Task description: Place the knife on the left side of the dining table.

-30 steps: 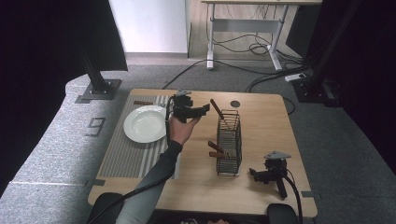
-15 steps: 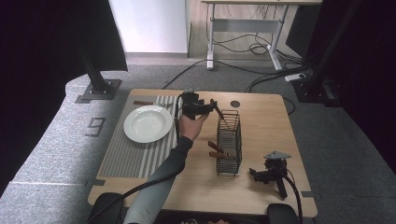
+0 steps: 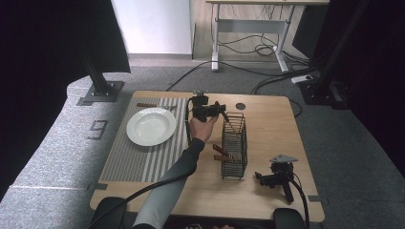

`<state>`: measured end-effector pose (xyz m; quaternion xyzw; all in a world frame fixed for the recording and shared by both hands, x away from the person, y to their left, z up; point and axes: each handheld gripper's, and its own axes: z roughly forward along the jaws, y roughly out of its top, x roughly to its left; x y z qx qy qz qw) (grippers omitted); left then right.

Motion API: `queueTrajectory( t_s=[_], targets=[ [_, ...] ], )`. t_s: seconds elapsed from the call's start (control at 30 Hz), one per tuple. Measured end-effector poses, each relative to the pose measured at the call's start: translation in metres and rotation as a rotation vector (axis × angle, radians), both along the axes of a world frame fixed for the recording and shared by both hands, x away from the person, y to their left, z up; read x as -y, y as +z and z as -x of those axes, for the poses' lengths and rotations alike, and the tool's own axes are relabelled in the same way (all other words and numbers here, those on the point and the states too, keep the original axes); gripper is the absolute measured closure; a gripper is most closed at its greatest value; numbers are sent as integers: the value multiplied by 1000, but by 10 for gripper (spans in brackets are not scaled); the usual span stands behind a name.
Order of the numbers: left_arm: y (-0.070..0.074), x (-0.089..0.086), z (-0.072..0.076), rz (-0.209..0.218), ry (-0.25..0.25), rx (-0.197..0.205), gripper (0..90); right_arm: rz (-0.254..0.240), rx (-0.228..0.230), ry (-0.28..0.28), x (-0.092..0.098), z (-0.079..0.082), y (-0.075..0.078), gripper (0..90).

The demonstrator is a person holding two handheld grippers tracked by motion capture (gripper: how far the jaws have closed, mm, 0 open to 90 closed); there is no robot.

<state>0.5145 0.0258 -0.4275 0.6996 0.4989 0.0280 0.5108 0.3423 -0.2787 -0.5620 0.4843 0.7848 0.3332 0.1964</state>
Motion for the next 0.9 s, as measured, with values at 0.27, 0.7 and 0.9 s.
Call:
queueTrajectory(
  t_s=[0.27, 0.7, 0.9],
  targets=[
    [1, -1, 2, 26, -5, -10, 720, -1, -1, 0, 0, 0, 0, 0],
    [7, -6, 5, 57, -22, -2, 789, 0, 0, 0, 0, 0, 0, 0],
    [16, -9, 10, 60, -25, 32, 802, -1, -1, -1, 0, 0, 0, 0]
  ],
)
